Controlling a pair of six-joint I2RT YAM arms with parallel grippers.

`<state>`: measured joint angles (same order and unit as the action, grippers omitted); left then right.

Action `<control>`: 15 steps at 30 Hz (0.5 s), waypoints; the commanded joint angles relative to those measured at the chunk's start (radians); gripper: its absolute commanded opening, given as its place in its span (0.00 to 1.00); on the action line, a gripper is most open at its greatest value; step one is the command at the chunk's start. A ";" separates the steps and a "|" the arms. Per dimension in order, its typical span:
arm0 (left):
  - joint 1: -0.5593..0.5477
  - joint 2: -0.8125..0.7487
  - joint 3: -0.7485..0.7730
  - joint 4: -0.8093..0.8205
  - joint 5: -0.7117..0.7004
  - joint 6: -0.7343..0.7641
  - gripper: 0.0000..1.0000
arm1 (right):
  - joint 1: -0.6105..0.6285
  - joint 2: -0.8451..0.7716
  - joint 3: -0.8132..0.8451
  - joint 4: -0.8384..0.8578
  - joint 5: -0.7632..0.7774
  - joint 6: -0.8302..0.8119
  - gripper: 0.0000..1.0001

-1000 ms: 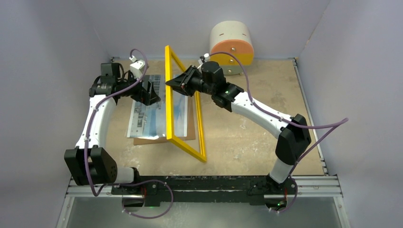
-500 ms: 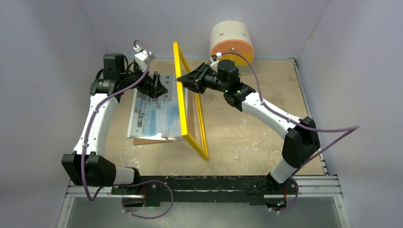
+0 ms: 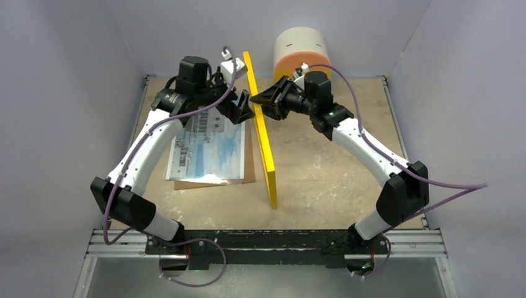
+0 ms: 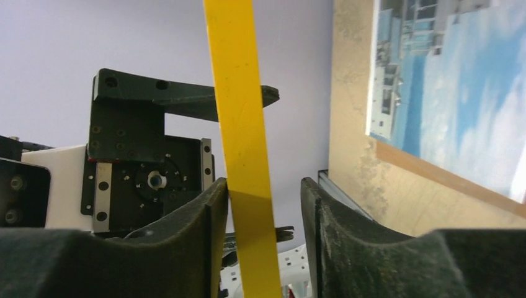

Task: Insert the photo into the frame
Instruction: Turn over the photo frame at the center of the board.

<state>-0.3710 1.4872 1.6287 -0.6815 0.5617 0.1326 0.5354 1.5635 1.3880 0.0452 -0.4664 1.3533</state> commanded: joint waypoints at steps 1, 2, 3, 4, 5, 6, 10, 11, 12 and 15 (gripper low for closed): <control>-0.038 0.039 0.081 0.024 -0.059 -0.028 1.00 | -0.058 -0.045 0.046 -0.143 -0.040 -0.122 0.51; -0.043 0.046 0.083 0.024 -0.061 -0.029 1.00 | -0.071 -0.036 0.070 -0.179 -0.042 -0.152 0.53; -0.047 0.051 0.085 0.023 -0.062 -0.030 1.00 | -0.081 -0.025 0.103 -0.229 -0.043 -0.189 0.53; -0.049 0.057 0.086 0.022 -0.062 -0.030 1.00 | -0.089 -0.010 0.135 -0.276 -0.041 -0.227 0.54; -0.051 0.062 0.087 0.022 -0.062 -0.027 1.00 | -0.097 0.005 0.168 -0.319 -0.039 -0.260 0.53; -0.053 0.068 0.089 0.021 -0.063 -0.022 1.00 | -0.103 0.017 0.195 -0.350 -0.042 -0.290 0.52; -0.055 0.095 0.094 0.010 -0.084 -0.004 1.00 | -0.123 0.064 0.314 -0.495 -0.014 -0.423 0.49; -0.055 0.100 0.092 0.006 -0.093 0.001 1.00 | -0.127 0.071 0.336 -0.529 0.003 -0.455 0.48; -0.054 0.105 0.089 0.001 -0.101 0.007 1.00 | -0.133 0.077 0.352 -0.558 0.024 -0.486 0.47; -0.054 0.105 0.058 -0.004 -0.124 0.025 1.00 | -0.150 0.086 0.388 -0.633 0.077 -0.553 0.41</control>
<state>-0.4217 1.5913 1.6825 -0.6796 0.4816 0.1280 0.4034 1.6455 1.7081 -0.4145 -0.4545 0.9630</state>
